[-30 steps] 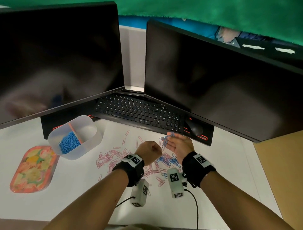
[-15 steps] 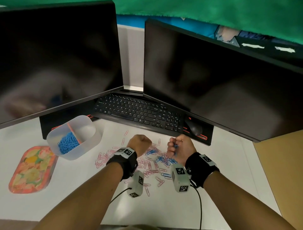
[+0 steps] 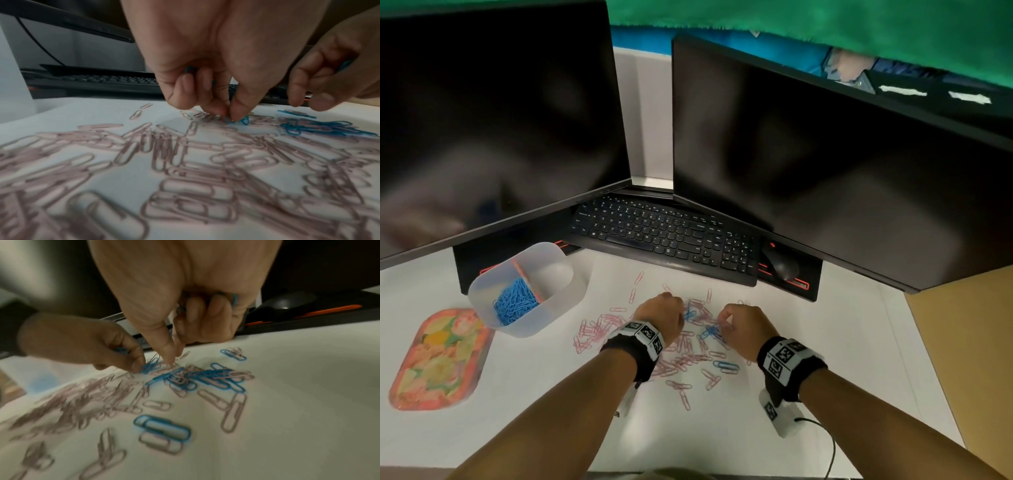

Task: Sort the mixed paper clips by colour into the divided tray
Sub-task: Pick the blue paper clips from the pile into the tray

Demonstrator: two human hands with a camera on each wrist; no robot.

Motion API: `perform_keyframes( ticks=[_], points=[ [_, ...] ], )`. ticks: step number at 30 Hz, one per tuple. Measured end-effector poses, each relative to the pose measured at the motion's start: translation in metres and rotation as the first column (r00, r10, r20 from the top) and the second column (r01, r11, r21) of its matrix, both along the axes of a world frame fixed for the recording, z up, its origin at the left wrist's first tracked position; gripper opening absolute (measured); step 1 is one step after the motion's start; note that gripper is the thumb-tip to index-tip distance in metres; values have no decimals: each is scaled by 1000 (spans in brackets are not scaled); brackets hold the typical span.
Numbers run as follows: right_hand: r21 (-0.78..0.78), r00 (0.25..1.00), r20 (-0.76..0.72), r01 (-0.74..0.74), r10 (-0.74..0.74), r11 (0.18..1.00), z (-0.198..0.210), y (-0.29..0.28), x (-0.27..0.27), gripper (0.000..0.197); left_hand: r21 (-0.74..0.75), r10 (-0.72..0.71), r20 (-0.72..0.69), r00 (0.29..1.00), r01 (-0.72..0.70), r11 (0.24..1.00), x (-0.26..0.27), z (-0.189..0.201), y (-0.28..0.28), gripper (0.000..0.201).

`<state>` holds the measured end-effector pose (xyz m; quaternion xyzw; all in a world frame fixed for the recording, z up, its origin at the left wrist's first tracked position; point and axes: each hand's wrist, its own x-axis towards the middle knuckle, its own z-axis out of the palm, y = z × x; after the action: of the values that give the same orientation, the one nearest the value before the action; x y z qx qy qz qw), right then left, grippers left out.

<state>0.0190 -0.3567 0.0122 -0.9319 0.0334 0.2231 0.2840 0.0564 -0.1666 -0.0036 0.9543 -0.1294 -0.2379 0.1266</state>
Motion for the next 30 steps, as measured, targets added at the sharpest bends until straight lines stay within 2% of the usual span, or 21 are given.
perform_keyframes(
  ticks=[5,8,13,16,19,21,23,27,30],
  points=[
    [-64,969,13,-245,246,968,3,13,1,24,-90,87,-10,996,-88,992,0,1,8,29],
    [-155,921,-12,-386,389,909,2,17,4,18,-149,124,-8,992,-124,981,-1,2,14,23],
    [-172,895,-35,-443,444,880,-1,16,10,18,-263,153,51,987,-134,955,-8,6,26,18],
    [-126,914,13,-402,406,907,0,14,13,22,-327,189,73,979,-155,932,-12,11,38,15],
    [43,984,-3,-175,176,984,3,14,19,18,-379,254,59,965,-214,900,-18,20,55,14],
    [171,997,-54,-46,56,984,4,18,26,13,-407,300,53,953,-254,877,-22,30,70,13],
    [281,992,-128,38,-2,959,15,35,33,14,-435,351,44,935,-298,850,-27,42,88,14],
    [420,959,-276,67,57,905,51,111,50,15,-435,531,-1,847,-479,763,-37,64,138,13],
    [465,949,-277,-2,148,885,66,186,63,14,-312,616,-37,787,-594,741,-41,73,180,11]
  ],
)
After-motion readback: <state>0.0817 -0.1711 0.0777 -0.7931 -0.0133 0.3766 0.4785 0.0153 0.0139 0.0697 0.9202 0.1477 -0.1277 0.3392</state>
